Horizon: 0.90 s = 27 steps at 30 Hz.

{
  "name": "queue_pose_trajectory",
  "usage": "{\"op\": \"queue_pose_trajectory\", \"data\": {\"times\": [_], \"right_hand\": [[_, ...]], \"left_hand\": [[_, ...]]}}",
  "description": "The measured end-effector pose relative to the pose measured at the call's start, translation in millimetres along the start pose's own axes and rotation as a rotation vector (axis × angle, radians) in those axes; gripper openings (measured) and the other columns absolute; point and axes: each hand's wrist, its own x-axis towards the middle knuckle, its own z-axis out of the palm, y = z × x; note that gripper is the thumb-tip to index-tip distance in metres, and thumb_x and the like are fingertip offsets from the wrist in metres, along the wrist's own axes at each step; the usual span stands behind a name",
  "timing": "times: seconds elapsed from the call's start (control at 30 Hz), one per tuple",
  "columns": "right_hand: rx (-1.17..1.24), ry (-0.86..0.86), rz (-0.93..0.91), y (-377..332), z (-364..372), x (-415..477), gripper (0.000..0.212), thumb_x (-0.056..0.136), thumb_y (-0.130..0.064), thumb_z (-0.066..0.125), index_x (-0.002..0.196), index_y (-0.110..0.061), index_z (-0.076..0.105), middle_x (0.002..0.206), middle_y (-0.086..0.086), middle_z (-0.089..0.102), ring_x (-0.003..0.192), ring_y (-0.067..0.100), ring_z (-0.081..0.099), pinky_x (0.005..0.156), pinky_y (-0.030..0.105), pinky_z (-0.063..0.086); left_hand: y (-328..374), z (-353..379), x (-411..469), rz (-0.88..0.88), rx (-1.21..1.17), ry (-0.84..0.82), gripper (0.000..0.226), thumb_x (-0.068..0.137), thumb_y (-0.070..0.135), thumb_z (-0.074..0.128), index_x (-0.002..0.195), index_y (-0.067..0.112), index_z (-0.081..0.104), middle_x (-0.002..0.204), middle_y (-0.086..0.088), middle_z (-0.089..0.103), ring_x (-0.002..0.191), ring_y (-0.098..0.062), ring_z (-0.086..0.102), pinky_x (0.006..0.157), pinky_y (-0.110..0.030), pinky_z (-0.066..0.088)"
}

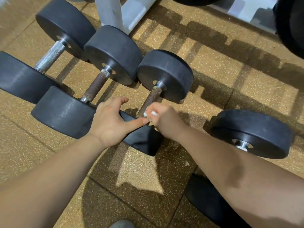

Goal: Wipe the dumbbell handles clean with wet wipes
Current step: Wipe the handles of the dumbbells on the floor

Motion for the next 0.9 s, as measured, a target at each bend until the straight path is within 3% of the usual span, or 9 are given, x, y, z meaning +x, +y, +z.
{"op": "queue_pose_trajectory", "data": {"times": [0.07,0.2,0.3,0.43,0.57,0.67,0.9], "right_hand": [[-0.081,-0.118,0.011,-2,-7,0,0.014,0.092,-0.016,0.06,0.087,-0.028,0.065,0.092,-0.003,0.062,0.085,0.015,0.057,0.069,0.024,0.041],[-0.017,-0.046,0.064,-24,-27,1,0.013,0.093,-0.018,0.061,0.087,-0.03,0.061,0.095,0.0,0.062,0.087,0.017,0.057,0.067,0.02,0.04],[-0.109,-0.072,0.09,-47,-46,-15,0.012,0.097,-0.019,0.055,0.092,-0.029,0.059,0.099,0.0,0.06,0.088,0.016,0.056,0.069,0.025,0.039],[-0.124,-0.03,0.116,-72,-87,-54,0.005,0.099,-0.02,0.057,0.098,-0.021,0.061,0.092,-0.007,0.057,0.087,0.011,0.055,0.068,0.022,0.04],[-0.042,-0.015,0.215,-106,-118,-88,0.004,0.097,-0.022,0.061,0.096,-0.026,0.061,0.099,-0.005,0.065,0.095,0.013,0.061,0.078,0.027,0.05],[0.047,0.013,0.328,-149,-132,-105,0.008,0.091,-0.028,0.068,0.094,-0.028,0.06,0.104,-0.003,0.064,0.096,0.014,0.061,0.084,0.034,0.053],[0.175,0.058,0.421,-264,-155,-126,0.008,0.093,-0.028,0.066,0.092,-0.028,0.058,0.095,-0.006,0.062,0.086,0.011,0.057,0.066,0.024,0.043]], "left_hand": [[2,2,0,0.0,0.017,0.004,0.121,0.051,0.104,0.043,0.14,0.023,0.051,0.14,0.001,0.055,0.132,-0.025,0.047,0.109,-0.05,0.04],[8,0,-3,0.003,0.095,-0.041,0.115,0.057,0.101,0.042,0.142,0.023,0.048,0.139,-0.001,0.054,0.131,-0.026,0.045,0.109,-0.047,0.04],[26,-10,-15,-0.007,0.217,-0.077,0.108,0.067,0.096,0.034,0.144,0.02,0.045,0.14,-0.005,0.053,0.13,-0.03,0.043,0.109,-0.045,0.038],[67,-39,-44,-0.026,0.243,-0.154,0.092,0.078,0.088,0.032,0.142,0.024,0.045,0.134,-0.005,0.052,0.122,-0.03,0.042,0.104,-0.045,0.039],[101,-81,-67,-0.192,0.248,-0.299,0.068,0.083,0.079,0.048,0.131,0.031,0.053,0.125,-0.005,0.05,0.118,-0.032,0.041,0.1,-0.045,0.041],[112,-123,-84,-0.28,0.199,-0.356,0.064,0.083,0.079,0.048,0.129,0.035,0.057,0.121,-0.005,0.051,0.118,-0.034,0.044,0.101,-0.043,0.041],[133,-232,-111,-0.319,0.117,-0.299,0.059,0.083,0.074,0.056,0.117,0.027,0.063,0.119,-0.009,0.059,0.114,-0.032,0.056,0.097,-0.042,0.047]]}}
